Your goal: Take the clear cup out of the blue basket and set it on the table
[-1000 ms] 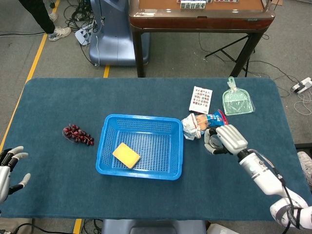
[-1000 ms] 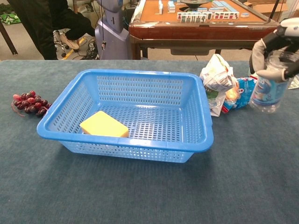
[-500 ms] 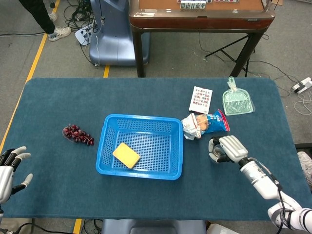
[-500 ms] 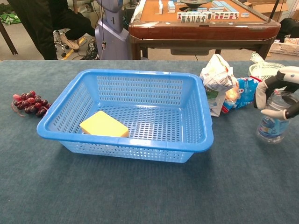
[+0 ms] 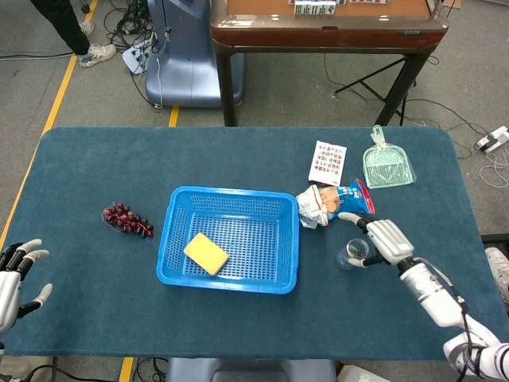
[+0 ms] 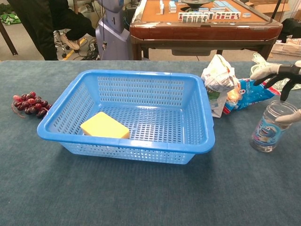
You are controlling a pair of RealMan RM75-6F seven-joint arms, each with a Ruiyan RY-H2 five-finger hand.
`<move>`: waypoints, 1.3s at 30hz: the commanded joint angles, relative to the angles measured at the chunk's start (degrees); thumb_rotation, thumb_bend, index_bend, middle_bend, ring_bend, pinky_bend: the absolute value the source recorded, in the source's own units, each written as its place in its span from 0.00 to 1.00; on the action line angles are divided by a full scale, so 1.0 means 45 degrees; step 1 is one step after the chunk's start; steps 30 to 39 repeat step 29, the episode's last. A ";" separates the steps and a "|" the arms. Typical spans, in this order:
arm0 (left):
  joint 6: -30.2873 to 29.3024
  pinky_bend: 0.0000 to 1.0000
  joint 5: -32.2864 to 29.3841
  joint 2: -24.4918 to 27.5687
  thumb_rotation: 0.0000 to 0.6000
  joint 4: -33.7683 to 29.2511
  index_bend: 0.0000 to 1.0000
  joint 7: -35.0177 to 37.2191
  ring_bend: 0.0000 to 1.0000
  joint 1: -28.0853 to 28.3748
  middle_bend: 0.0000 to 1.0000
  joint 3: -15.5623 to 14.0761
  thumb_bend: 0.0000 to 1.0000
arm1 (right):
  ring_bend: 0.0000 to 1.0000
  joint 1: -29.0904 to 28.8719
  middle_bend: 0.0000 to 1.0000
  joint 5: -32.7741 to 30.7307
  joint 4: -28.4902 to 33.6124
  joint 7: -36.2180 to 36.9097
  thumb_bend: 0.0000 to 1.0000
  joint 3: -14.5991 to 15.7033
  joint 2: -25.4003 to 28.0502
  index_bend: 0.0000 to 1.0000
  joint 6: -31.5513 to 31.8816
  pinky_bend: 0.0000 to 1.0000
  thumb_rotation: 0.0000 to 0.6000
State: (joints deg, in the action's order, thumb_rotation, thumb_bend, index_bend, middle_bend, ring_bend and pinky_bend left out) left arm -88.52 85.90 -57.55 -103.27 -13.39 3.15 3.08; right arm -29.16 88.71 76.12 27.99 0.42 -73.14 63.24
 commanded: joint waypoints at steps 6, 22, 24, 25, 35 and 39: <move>0.0130 0.24 -0.0054 -0.0045 1.00 -0.0015 0.38 -0.0080 0.17 0.0086 0.21 0.0022 0.27 | 0.24 0.1418 0.29 -0.0784 0.2122 -0.2087 0.16 -0.0368 0.2119 0.17 0.1932 0.37 1.00; 0.0489 0.24 -0.0067 -0.0408 1.00 0.0083 0.38 -0.0185 0.17 0.0298 0.21 -0.0036 0.27 | 0.27 0.4838 0.32 -0.0883 0.5287 -0.5603 0.21 0.0473 0.3903 0.23 0.5546 0.37 1.00; 0.0482 0.24 -0.0060 -0.0450 1.00 0.0094 0.38 -0.0175 0.17 0.0314 0.21 -0.0023 0.27 | 0.28 0.5173 0.33 -0.0726 0.5450 -0.5751 0.21 0.0595 0.3959 0.23 0.5885 0.37 1.00; 0.0473 0.24 -0.0042 -0.0468 1.00 0.0093 0.38 -0.0157 0.17 0.0320 0.21 -0.0022 0.27 | 0.29 0.5383 0.33 -0.0626 0.5527 -0.5814 0.21 0.0661 0.3963 0.23 0.6099 0.38 1.00; 0.0472 0.24 0.0034 -0.0506 1.00 0.0064 0.38 -0.0124 0.17 0.0336 0.21 -0.0050 0.27 | 0.29 0.5946 0.33 -0.0463 0.5642 -0.5837 0.21 0.0759 0.3863 0.23 0.6620 0.38 1.00; 0.0472 0.24 0.0034 -0.0506 1.00 0.0064 0.38 -0.0124 0.17 0.0336 0.21 -0.0050 0.27 | 0.29 0.5946 0.33 -0.0463 0.5642 -0.5837 0.21 0.0759 0.3863 0.23 0.6620 0.38 1.00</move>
